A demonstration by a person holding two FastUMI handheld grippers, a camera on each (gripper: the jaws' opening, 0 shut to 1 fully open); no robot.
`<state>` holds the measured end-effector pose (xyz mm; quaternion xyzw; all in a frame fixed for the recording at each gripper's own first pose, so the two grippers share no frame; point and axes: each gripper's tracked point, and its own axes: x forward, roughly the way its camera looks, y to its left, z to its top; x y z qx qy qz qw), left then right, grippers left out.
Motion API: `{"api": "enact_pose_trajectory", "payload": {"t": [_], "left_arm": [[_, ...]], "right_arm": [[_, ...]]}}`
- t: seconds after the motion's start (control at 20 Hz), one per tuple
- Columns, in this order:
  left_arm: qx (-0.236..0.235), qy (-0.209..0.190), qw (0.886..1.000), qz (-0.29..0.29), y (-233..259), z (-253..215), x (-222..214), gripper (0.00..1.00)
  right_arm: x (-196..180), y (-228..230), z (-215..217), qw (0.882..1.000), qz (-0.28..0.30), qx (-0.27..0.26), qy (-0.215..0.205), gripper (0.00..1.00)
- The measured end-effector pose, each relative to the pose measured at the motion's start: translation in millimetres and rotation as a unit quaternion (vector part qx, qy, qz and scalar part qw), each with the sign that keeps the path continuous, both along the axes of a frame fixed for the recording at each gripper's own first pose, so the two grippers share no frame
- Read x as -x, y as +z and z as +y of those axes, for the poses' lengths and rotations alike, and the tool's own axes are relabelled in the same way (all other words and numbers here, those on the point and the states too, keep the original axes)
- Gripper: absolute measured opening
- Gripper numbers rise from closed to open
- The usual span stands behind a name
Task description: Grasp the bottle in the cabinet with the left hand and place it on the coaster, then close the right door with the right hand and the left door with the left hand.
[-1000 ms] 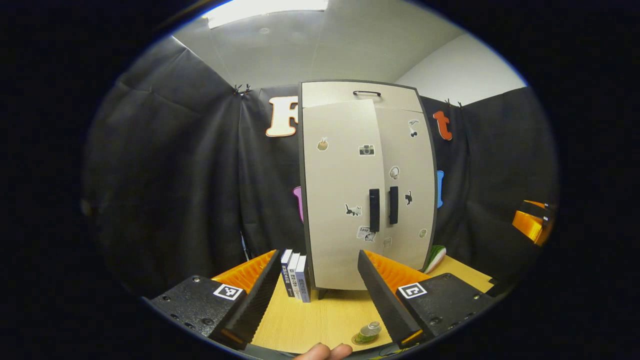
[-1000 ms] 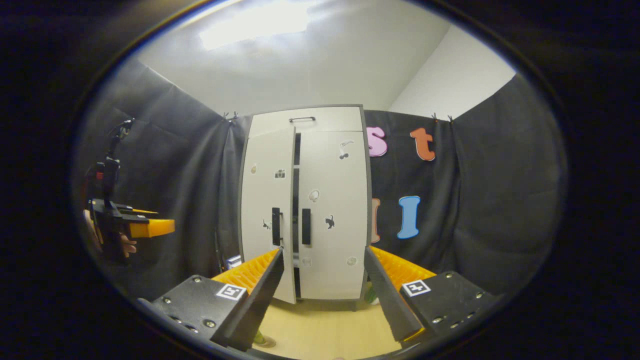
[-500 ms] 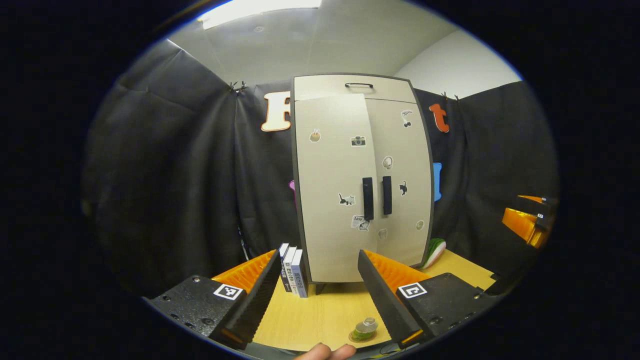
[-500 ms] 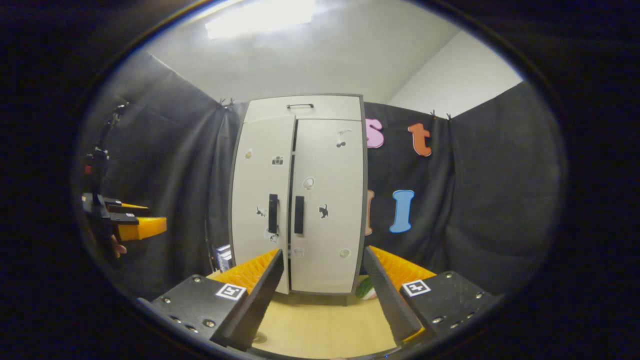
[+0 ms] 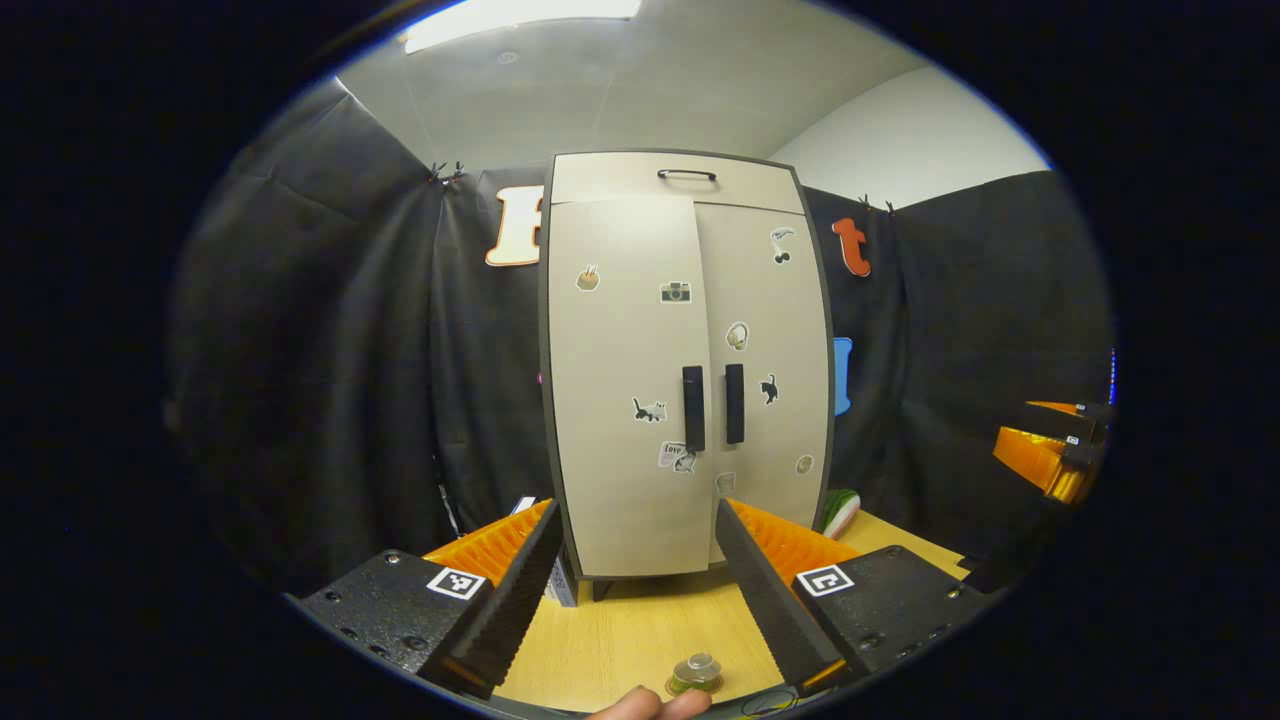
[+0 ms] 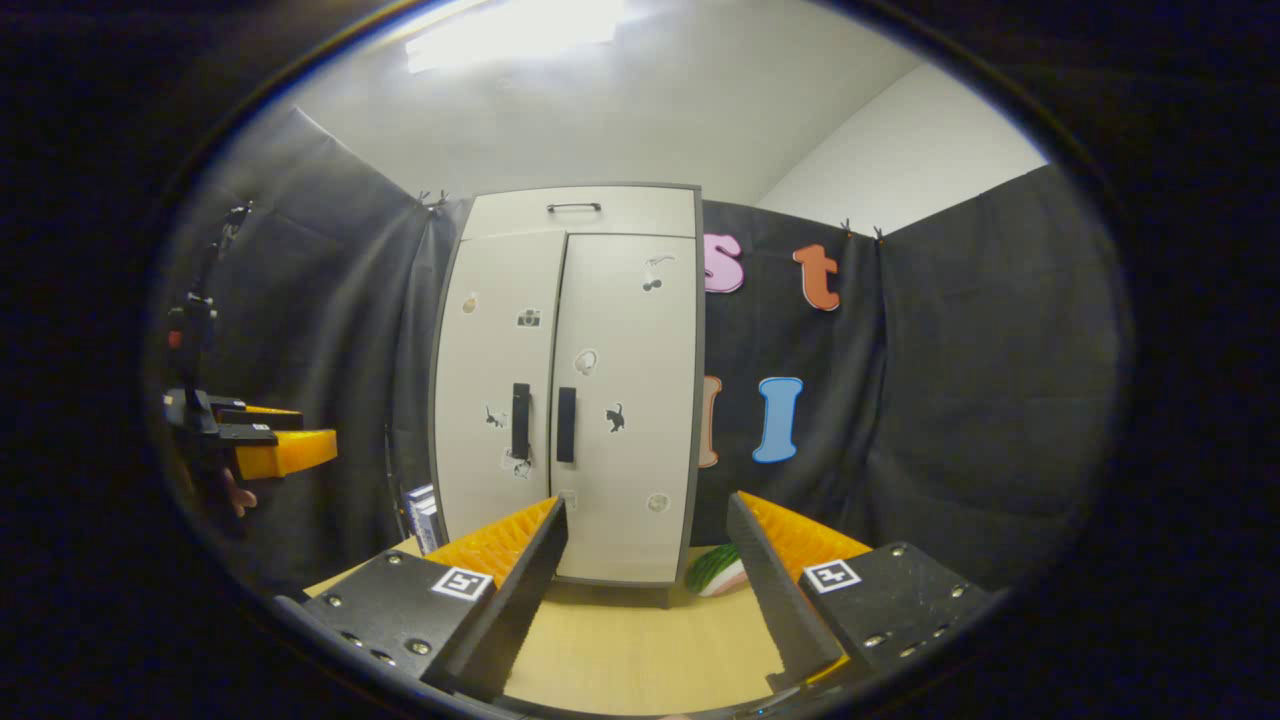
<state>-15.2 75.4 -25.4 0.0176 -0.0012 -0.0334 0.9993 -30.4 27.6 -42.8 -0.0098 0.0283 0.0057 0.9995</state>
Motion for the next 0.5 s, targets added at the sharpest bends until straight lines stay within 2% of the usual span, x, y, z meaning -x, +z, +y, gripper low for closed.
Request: {"api": "enact_pose_trajectory", "payload": {"t": [0.05,0.1,0.15,0.2,0.35,0.5], "left_arm": [[0.001,-0.001,1.000,-0.006,2.1,-1.7,-2.1,0.97],[0.003,-0.002,1.000,-0.007,2.5,-3.6,-4.3,0.97],[0.005,-0.005,1.000,-0.006,0.3,-6.0,-6.2,0.97],[0.007,-0.008,1.000,-0.003,-1.2,-8.8,-8.6,0.97],[0.014,-0.008,1.000,-0.005,-3.2,-11.3,-15.6,0.97],[0.023,-0.006,1.000,0.000,-8.7,-15.8,-27.2,0.97]], "right_arm": [[-0.4,2.0,-1.9,1.000,-0.002,0.001,-0.002,0.97],[-0.8,3.2,-2.3,1.000,-0.004,0.001,-0.002,0.92],[-2.1,4.9,-2.9,1.000,-0.006,0.001,-0.002,0.92],[-3.1,5.8,-4.9,1.000,-0.008,0.000,-0.003,0.97],[-6.0,9.4,-1.8,1.000,-0.016,-0.001,0.009,0.98],[-11.6,5.7,-6.3,1.000,-0.017,0.010,0.006,0.92]]}}
